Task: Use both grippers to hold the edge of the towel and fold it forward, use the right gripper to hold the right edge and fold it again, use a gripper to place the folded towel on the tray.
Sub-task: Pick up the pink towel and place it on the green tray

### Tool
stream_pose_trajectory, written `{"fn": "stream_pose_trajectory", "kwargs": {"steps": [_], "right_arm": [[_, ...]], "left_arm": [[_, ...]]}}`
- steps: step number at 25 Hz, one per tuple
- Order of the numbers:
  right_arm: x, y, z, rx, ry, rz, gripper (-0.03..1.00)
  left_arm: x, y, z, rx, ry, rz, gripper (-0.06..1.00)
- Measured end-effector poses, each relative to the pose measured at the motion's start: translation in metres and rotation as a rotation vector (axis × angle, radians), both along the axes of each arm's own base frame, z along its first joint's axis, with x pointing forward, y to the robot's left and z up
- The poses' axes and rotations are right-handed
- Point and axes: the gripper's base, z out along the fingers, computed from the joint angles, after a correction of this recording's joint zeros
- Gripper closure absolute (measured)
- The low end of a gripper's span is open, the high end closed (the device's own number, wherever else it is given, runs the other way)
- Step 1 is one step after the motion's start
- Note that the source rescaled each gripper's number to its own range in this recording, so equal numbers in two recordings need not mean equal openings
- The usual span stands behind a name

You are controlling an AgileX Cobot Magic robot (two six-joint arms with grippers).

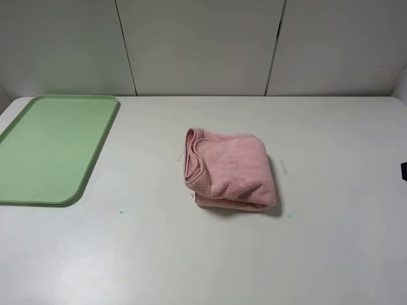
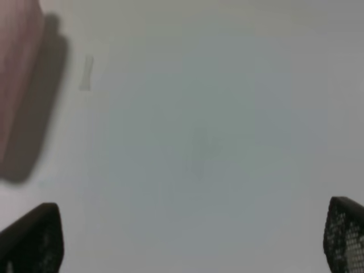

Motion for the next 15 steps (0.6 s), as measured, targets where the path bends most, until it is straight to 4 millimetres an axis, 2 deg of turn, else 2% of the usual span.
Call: {"fn": "stream_pose_trajectory", "kwargs": {"steps": [15], "right_arm": [[-0.046,-0.002,0.021,0.059,-0.291,0.007,-0.03]], "left_arm": [[0.0,0.0,0.0,0.001,0.0,-0.001,-0.04]]}}
